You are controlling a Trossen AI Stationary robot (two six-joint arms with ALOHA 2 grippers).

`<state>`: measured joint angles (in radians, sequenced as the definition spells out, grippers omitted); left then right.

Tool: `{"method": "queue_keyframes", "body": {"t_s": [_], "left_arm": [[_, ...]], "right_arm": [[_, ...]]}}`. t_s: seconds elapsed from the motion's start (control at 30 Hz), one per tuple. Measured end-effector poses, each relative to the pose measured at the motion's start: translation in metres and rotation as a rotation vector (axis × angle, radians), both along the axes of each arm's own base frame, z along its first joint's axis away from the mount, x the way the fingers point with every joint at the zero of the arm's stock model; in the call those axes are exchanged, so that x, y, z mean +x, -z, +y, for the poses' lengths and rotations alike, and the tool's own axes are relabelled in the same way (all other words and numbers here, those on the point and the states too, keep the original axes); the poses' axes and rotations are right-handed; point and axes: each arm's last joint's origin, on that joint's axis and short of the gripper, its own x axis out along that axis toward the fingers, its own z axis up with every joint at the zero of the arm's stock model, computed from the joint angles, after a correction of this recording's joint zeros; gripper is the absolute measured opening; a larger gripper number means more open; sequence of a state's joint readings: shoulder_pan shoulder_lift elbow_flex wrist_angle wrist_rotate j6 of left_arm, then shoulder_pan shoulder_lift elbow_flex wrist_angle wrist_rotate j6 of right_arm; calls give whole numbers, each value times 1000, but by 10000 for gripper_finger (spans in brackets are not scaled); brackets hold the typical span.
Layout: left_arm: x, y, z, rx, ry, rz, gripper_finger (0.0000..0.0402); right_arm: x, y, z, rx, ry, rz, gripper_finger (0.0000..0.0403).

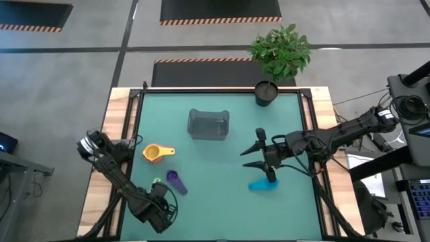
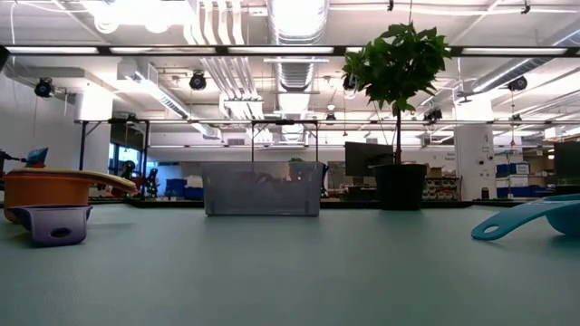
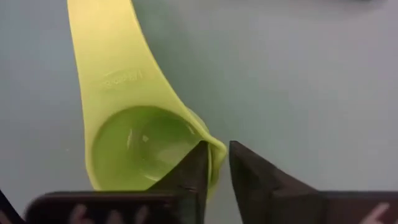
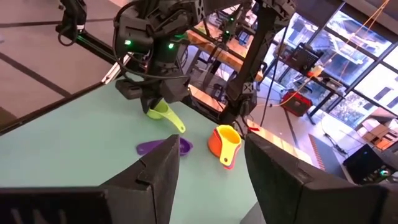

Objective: Nest measuring cups in basket
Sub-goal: Stack the green measuring cup into the yellow measuring cup

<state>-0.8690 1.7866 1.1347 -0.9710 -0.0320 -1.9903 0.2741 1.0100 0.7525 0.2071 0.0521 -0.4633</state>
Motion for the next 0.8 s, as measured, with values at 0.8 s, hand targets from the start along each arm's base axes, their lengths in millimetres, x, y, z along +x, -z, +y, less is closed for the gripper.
{"method": "queue_keyframes", "body": {"t_s": [0.8], "left_arm": [[21,-103,36,529,1366,261,1]], "right_arm": [[0,0,0,-16,-2,-4,166]]}}
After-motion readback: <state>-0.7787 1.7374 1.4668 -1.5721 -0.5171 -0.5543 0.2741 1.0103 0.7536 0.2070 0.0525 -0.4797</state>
